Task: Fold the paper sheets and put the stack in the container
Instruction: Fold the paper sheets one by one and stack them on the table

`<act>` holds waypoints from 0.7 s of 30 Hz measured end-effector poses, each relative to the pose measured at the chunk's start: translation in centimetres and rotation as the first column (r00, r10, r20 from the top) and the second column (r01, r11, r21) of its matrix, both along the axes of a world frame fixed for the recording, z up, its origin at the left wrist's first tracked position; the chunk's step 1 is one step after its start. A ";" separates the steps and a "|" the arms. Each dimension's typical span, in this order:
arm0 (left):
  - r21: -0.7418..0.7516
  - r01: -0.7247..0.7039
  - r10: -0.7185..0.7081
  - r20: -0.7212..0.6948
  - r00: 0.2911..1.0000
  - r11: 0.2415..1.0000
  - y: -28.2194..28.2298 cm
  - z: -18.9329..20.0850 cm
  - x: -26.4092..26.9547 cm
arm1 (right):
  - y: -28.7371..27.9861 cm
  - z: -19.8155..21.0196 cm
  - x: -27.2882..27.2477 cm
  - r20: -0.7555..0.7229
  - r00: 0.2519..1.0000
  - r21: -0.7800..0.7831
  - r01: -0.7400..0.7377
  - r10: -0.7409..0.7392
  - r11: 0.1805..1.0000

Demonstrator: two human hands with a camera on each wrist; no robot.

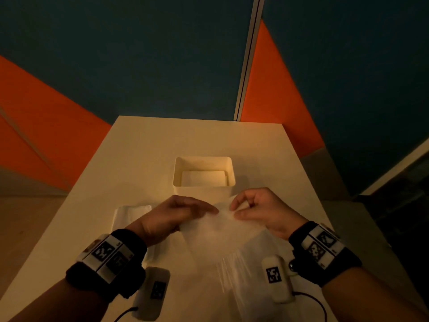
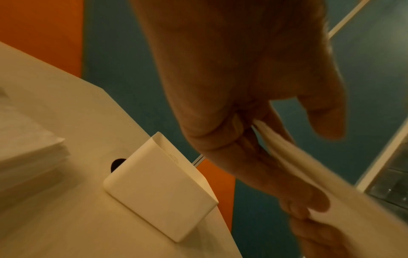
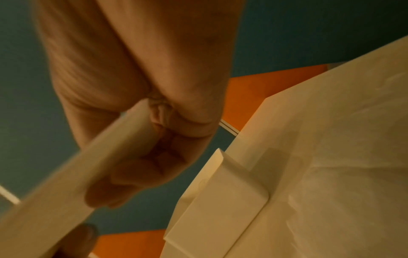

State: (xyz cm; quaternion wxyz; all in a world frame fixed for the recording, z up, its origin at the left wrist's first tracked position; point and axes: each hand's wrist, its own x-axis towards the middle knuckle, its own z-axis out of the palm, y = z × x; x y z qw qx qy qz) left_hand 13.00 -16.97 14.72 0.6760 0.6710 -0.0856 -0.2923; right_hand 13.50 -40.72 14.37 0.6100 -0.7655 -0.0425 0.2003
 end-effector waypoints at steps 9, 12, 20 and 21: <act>0.203 -0.244 0.241 0.039 0.970 0.948 2.4 -1.6 -0.8 | 1.1 -0.6 0.7 0.032 0.999 -0.231 -0.003 0.010 0.973; 0.282 -0.455 0.439 0.119 0.890 0.845 5.4 -3.2 -1.0 | -0.4 -1.9 1.0 0.038 0.998 -0.381 0.063 -0.053 0.922; 0.439 -0.627 0.627 0.167 0.761 0.643 11.4 -7.2 -2.1 | -4.6 -5.1 1.6 0.016 0.989 -0.570 0.133 -0.150 0.811; 0.468 -0.626 0.626 0.182 0.759 0.624 11.6 -7.6 -2.2 | -5.1 -5.3 1.6 0.017 0.988 -0.581 0.134 -0.153 0.802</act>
